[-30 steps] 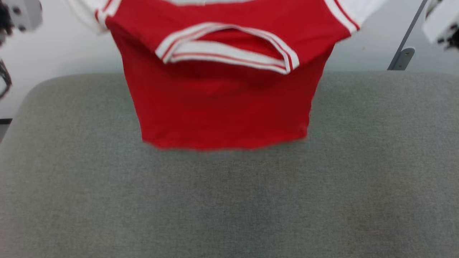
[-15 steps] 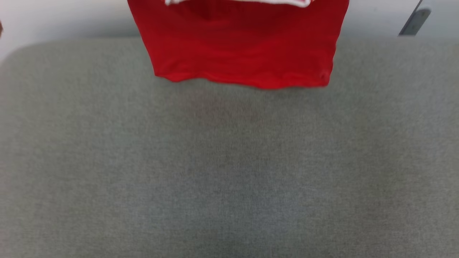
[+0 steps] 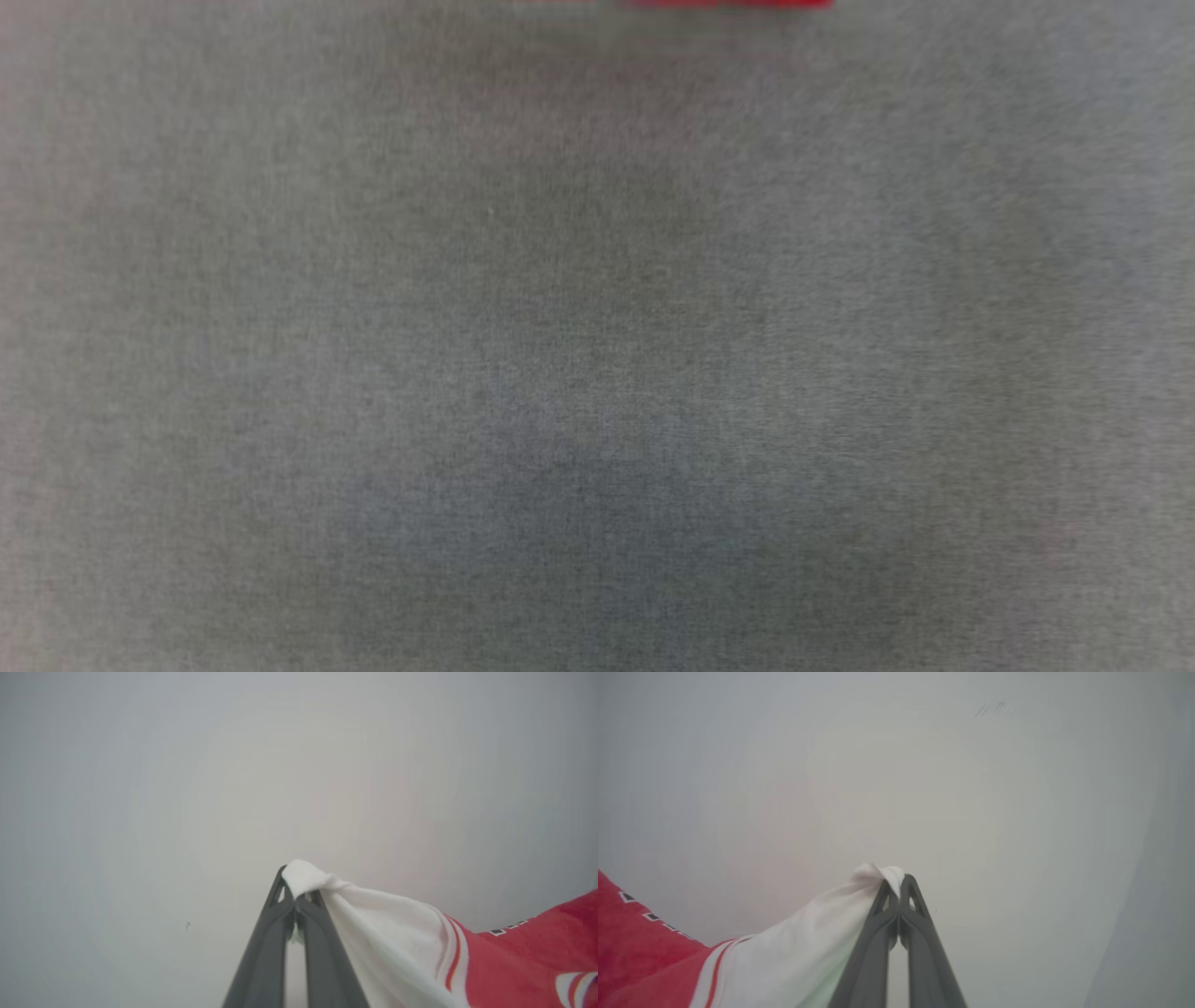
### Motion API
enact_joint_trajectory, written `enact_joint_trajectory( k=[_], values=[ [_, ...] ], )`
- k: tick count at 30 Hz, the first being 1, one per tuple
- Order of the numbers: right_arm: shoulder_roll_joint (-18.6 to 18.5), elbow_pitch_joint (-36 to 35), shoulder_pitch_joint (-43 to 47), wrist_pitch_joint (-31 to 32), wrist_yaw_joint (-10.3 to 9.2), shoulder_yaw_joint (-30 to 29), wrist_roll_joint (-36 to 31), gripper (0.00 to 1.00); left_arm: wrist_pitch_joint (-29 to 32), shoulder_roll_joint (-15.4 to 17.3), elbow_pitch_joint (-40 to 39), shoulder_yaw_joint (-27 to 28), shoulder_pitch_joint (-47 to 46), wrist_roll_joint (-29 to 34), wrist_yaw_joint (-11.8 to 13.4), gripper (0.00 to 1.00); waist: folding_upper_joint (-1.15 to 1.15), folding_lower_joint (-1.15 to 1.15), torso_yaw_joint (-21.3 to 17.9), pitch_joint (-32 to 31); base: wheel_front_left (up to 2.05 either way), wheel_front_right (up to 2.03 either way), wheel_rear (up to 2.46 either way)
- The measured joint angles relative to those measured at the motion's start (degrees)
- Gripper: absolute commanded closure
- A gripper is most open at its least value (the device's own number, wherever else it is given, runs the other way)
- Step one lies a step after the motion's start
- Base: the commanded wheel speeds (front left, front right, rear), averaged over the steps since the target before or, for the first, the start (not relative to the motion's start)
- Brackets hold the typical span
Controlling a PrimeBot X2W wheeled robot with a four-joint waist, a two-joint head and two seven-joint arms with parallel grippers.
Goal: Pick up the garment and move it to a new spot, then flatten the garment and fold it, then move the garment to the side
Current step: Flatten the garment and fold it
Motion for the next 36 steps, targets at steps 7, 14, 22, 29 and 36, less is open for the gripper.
enact_joint_trajectory(
  k=[7, 14, 22, 29, 36],
  values=[
    [0.12, 4.8, 3.12, -0.88, 0.0, 5.05, -1.93, 1.0, -1.91, -1.12, 1.97, -5.72, 3.85, -2.05, -0.14, 1.0, 0.0, 0.0, 1.9, 2.6, 0.0, 0.0, 0.0],
    [-0.99, 7.35, 13.2, 2.5, 0.0, 12.07, 9.8, 1.0, 6.05, 1.81, 0.13, -12.37, 15.74, -9.0, -0.14, 1.0, 0.0, 0.0, 2.87, -0.27, 0.0, 0.0, 0.0],
    [-6.08, -1.51, 30.21, 14.05, 0.0, 17.15, 26.13, 1.0, 14.07, 7.62, -5.76, -17.41, 32.2, -16.3, -0.14, 1.0, 0.0, 0.0, 2.93, -5.74, 0.0, 0.0, 0.0],
    [-12.58, -14.05, 46.64, 26.41, 0.0, 17.62, 34.95, 1.0, 17.17, 15.36, -15.11, -19.39, 45.96, -20.48, 1.52, 1.0, 0.0, 0.0, 2.19, -10.94, 0.0, 0.0, 0.0],
    [-16.05, -26.94, 63.83, 38.94, 0.0, 12.78, 38.89, 1.0, 19.78, 24.98, -31.41, -19.61, 60.24, -27.06, 9.03, 1.0, 0.0, 0.0, 1.04, -15.0, 0.0, 0.0, 0.0]
  ],
)
